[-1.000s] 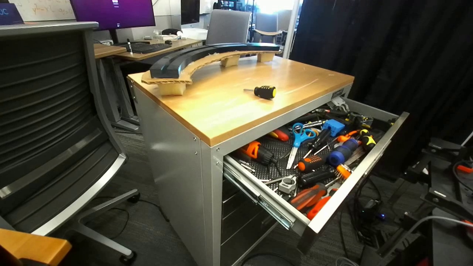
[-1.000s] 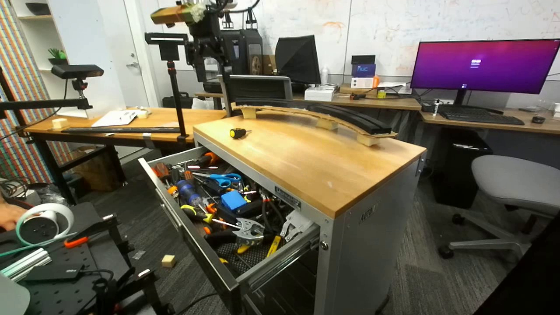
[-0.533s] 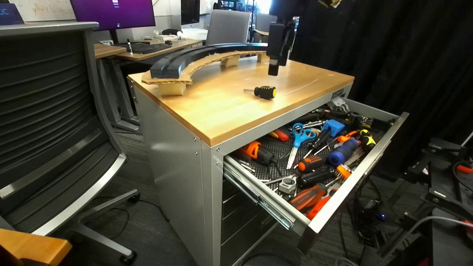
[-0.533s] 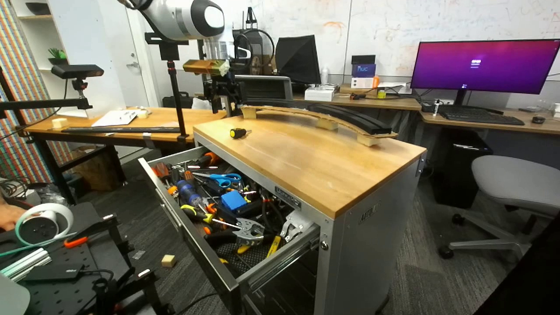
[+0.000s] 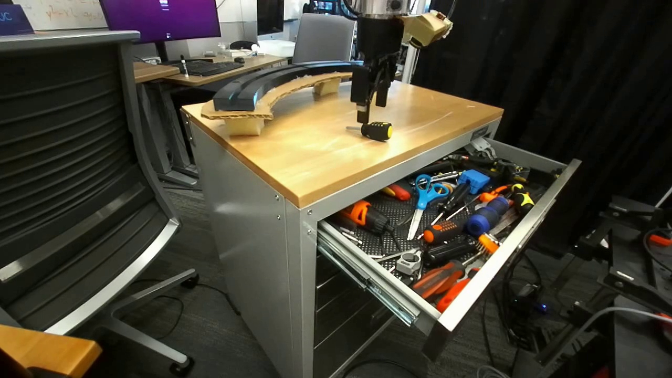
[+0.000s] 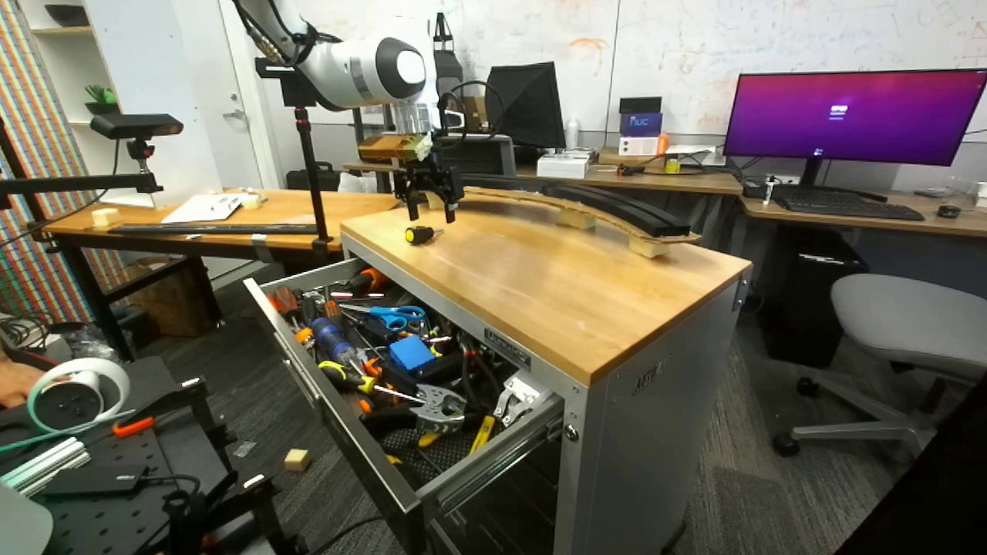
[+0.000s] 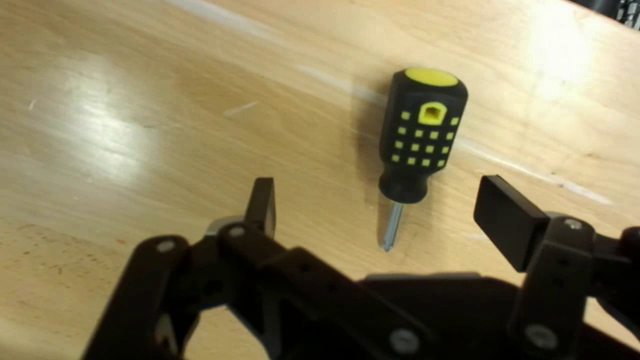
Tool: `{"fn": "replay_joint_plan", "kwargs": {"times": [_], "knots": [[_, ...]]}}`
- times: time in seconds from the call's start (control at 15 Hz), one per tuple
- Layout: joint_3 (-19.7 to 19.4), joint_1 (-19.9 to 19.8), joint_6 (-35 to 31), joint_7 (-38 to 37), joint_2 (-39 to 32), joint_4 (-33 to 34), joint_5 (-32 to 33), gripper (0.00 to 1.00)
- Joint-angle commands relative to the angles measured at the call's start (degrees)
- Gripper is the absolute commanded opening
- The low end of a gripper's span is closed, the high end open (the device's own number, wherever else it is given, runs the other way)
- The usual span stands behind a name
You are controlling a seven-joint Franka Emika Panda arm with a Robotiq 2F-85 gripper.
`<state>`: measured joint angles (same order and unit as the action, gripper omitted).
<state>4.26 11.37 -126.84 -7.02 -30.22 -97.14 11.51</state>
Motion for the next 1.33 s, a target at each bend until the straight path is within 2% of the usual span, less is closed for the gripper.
{"fn": "replay_joint_plan", "kwargs": {"times": [0.0,0.2,0.33,0.47,0.53,0.8,0.87,0.93,1.27], "knots": [[1.1,-1.26,4.34,2.71,-1.18,2.03,-4.23,0.74],[2.85,-2.91,7.22,7.09,-1.95,2.93,-9.67,0.49],[2.9,-3.05,7.95,7.86,-1.77,2.98,-10.95,0.33],[4.11,-4.61,11.19,12.28,-1.11,3.16,-13.55,0.2],[3.38,-4.37,12.25,11.67,0.1,2.34,-13.07,0.12],[2.08,-4.08,17.41,11.06,3.11,-0.64,-10.61,0.12],[2.4,-4.26,19.49,12.73,3.69,-1.28,-10.38,0.12],[3.84,-5.16,20.7,17.63,4.33,-2.57,-11.62,0.12],[7.08,-4.61,22.71,29.06,5.39,-5.71,-11.65,0.12]]}}
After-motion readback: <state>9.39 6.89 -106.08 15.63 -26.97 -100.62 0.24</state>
